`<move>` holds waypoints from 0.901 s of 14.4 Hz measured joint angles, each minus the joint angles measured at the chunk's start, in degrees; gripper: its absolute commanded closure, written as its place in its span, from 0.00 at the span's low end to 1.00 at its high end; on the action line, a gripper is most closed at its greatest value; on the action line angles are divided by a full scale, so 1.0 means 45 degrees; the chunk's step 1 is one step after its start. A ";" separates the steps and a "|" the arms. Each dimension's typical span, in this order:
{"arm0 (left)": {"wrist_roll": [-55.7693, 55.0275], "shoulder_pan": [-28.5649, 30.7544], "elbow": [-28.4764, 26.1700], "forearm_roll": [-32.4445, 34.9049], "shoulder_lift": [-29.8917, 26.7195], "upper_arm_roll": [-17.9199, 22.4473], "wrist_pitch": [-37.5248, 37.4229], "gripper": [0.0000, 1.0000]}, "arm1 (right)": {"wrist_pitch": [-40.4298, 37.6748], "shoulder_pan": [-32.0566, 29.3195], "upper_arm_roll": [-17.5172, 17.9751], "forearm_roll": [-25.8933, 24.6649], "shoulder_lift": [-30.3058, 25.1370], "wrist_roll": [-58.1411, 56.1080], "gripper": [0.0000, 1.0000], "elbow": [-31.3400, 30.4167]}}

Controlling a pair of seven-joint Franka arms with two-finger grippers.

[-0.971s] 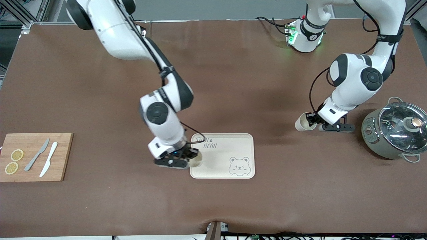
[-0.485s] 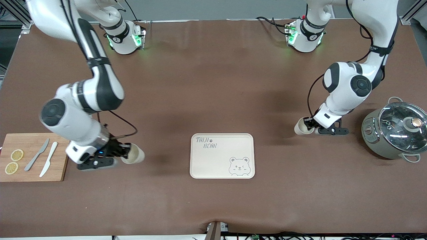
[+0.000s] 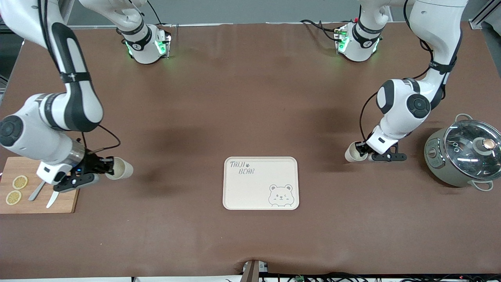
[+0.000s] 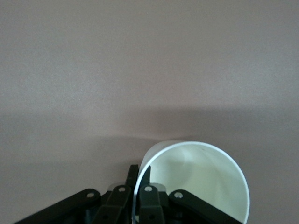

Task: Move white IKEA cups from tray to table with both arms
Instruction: 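Lower the right gripper's cup beside the cutting board while the left lowers its cup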

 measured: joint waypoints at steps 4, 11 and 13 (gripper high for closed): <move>0.0003 0.0007 -0.0001 0.0008 0.0293 0.0001 0.0419 1.00 | 0.0888 -0.0498 0.0017 0.0930 0.0619 -0.1469 1.00 -0.0289; 0.0048 0.0011 0.0030 0.0165 0.0678 0.0001 0.0937 0.00 | 0.3202 -0.0466 0.0273 0.1011 0.1972 -0.1518 1.00 -0.0679; 0.0048 0.0011 0.0067 0.0180 0.0644 0.0001 0.0940 0.00 | 0.3358 -0.0456 0.0295 0.1034 0.2026 -0.1520 1.00 -0.0715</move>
